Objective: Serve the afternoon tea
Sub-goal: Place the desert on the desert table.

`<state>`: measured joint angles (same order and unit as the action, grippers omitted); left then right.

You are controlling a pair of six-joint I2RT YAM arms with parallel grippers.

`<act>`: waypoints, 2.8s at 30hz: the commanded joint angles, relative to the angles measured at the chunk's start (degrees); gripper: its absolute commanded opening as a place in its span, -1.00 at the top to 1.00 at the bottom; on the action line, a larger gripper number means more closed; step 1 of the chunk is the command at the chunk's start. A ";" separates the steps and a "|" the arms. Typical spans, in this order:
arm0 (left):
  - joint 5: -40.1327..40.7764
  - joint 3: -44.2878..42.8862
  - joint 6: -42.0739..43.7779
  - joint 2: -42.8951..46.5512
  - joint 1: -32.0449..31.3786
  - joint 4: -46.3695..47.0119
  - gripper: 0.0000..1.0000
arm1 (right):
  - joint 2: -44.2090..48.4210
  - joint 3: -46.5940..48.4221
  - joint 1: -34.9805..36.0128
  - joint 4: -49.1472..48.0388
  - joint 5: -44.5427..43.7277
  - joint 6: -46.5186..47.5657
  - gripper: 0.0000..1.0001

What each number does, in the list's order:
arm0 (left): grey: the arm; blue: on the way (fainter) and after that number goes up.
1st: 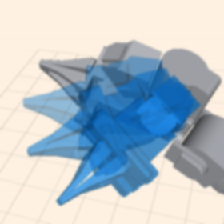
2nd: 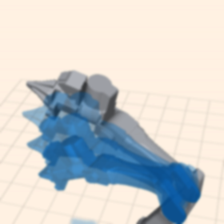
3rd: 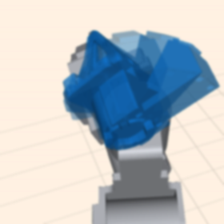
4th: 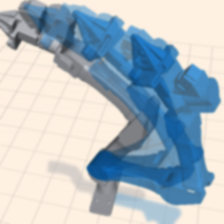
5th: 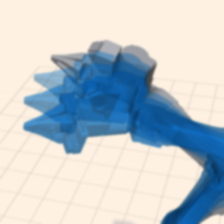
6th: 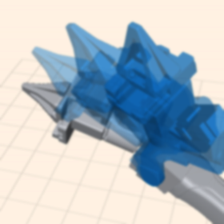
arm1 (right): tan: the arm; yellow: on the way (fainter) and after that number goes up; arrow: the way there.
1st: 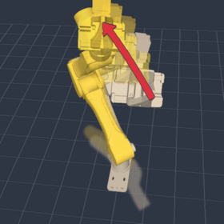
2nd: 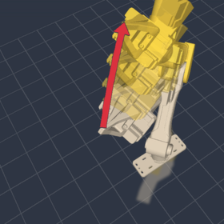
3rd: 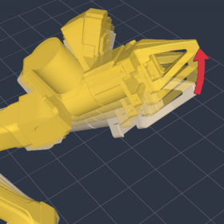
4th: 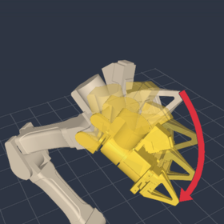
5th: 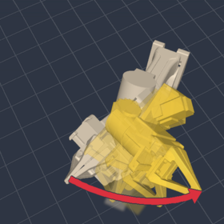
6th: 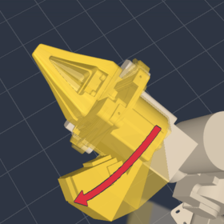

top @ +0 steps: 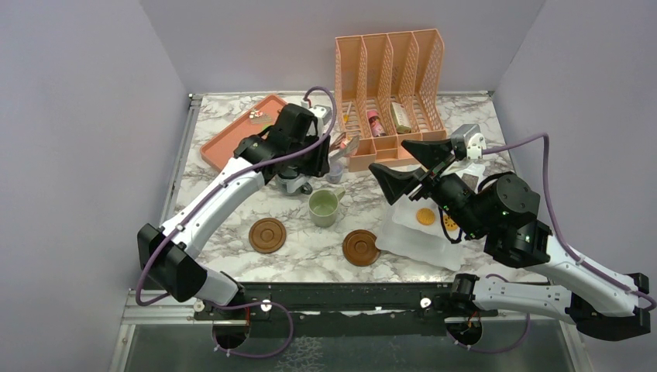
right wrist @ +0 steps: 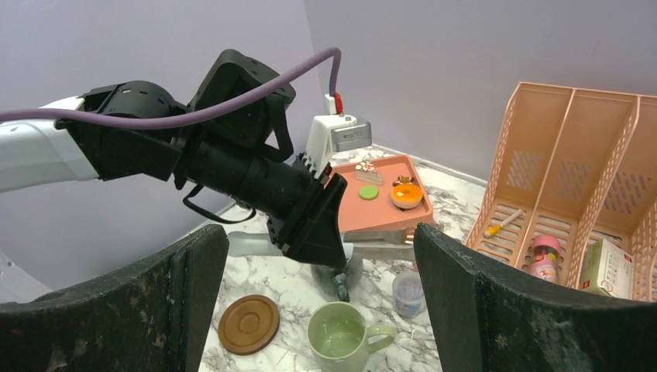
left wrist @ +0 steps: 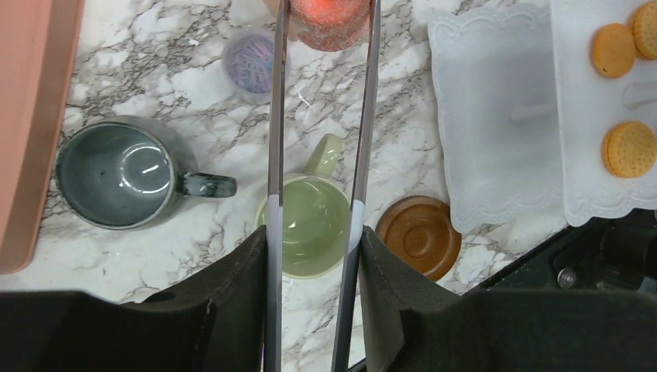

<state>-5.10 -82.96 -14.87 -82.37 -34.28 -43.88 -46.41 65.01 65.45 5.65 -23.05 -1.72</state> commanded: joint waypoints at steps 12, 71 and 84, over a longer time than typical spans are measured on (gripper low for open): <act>0.36 -4.13 -3.81 0.84 -11.96 4.21 0.29 | 0.81 0.43 -0.06 -0.98 0.93 -1.17 -0.90; 10.06 -12.18 -7.38 -11.22 -29.86 -1.81 0.14 | -0.26 1.32 -0.06 -1.69 1.43 -0.35 -0.90; 12.15 -13.95 -7.46 -12.09 -31.26 -5.46 0.10 | 0.61 0.82 -0.08 -1.70 1.25 -0.43 -0.90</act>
<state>4.62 -94.48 -22.11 -93.51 -63.90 -47.48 -45.69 65.08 65.56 5.93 -21.10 -2.39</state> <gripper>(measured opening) 0.457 0.951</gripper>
